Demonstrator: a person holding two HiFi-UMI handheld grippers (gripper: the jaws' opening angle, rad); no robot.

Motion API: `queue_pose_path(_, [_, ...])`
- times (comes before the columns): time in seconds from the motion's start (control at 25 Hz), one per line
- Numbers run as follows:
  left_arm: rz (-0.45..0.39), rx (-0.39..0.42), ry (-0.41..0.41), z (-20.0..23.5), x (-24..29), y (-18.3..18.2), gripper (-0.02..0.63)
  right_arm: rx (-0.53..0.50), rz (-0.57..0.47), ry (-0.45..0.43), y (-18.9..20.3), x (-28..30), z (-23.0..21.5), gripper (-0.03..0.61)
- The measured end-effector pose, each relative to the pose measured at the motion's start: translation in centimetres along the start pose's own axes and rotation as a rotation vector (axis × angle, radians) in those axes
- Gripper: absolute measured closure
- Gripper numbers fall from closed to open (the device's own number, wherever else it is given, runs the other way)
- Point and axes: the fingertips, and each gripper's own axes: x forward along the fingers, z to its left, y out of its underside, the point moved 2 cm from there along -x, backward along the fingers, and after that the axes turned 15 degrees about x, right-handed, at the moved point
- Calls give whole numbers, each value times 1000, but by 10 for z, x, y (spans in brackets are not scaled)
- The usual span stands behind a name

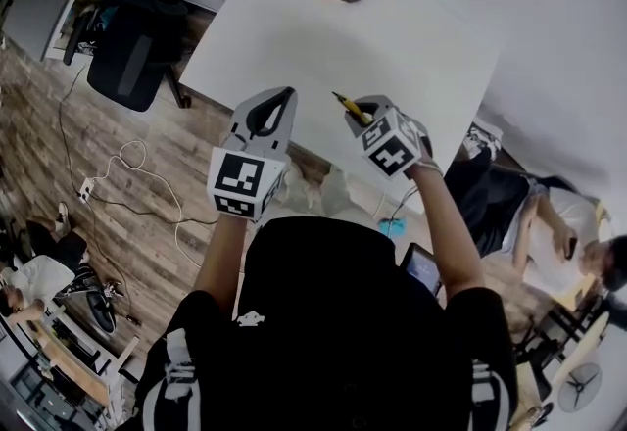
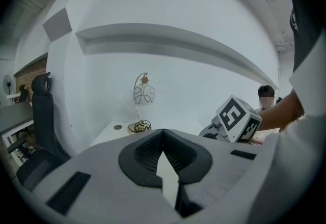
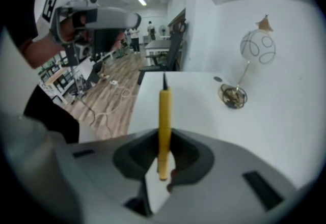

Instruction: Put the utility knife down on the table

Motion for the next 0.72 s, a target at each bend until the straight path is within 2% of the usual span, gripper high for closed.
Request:
queue_pose_path(0.36, [24, -44, -1, 2, -10, 20, 597, -84, 174, 73, 25, 36, -19, 495])
queue_pose_path(0.6, [38, -84, -10, 1, -11, 42, 597, -270, 344, 156, 45, 74, -43, 495])
queue_pose_path(0.72, [55, -105, -9, 1, -14, 49, 597, -312, 391, 169, 48, 83, -52, 495])
